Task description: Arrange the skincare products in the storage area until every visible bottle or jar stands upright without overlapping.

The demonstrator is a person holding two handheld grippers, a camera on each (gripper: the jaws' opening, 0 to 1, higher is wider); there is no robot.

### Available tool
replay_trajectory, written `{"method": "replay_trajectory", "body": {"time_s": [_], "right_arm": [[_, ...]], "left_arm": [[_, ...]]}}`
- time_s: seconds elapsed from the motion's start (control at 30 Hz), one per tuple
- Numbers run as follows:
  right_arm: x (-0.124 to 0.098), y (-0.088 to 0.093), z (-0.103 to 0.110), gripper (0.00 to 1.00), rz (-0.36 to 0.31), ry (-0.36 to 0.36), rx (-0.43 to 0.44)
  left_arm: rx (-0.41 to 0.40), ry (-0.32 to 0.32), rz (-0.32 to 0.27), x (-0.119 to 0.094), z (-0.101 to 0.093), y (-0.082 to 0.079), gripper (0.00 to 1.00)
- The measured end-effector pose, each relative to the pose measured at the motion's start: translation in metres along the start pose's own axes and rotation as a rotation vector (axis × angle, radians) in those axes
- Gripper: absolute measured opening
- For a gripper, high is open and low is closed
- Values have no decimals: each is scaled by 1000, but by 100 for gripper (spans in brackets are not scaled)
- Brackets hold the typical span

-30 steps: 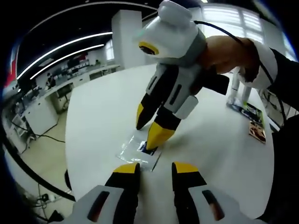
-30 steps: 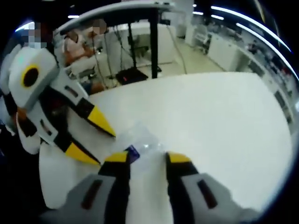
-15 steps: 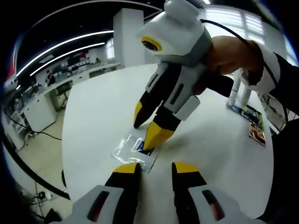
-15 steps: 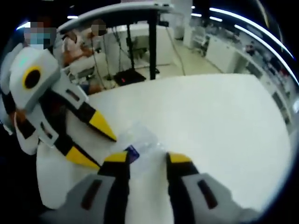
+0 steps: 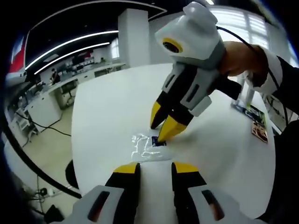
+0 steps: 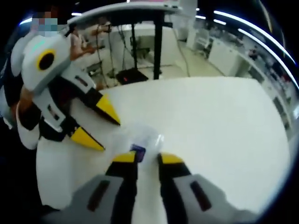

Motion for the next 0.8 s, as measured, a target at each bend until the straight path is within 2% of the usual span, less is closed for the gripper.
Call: {"method": "replay_trajectory", "body": {"time_s": [0.1,0.2,0.33,0.53,0.8], "right_arm": [[0,1,0,16,0,-3,14],[-1,2,2,14,-4,-3,16],[-2,7,-2,1,-2,23,7],[-3,9,1,1,-19,9,-2],[-3,9,1,1,-34,-14,24]], "left_arm": [[27,-32,6,-2,8,3,27],[28,-26,-9,-4,11,4,27],[36,-31,-5,-2,21,-1,27],[58,-23,-12,2,22,-9,27],[-29,-4,-31,2,27,-8,26]]}}
Point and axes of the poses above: the point that each gripper's makers call its tool centre point, and the gripper's own axes: x roughly forward along the fingers, z roughly to its left, y roughly out of its underside, the point moved 2 cm from there along -x, roughly backward along the fingers, and after that the axes turned 14 degrees about z, right-handed, at the moved point
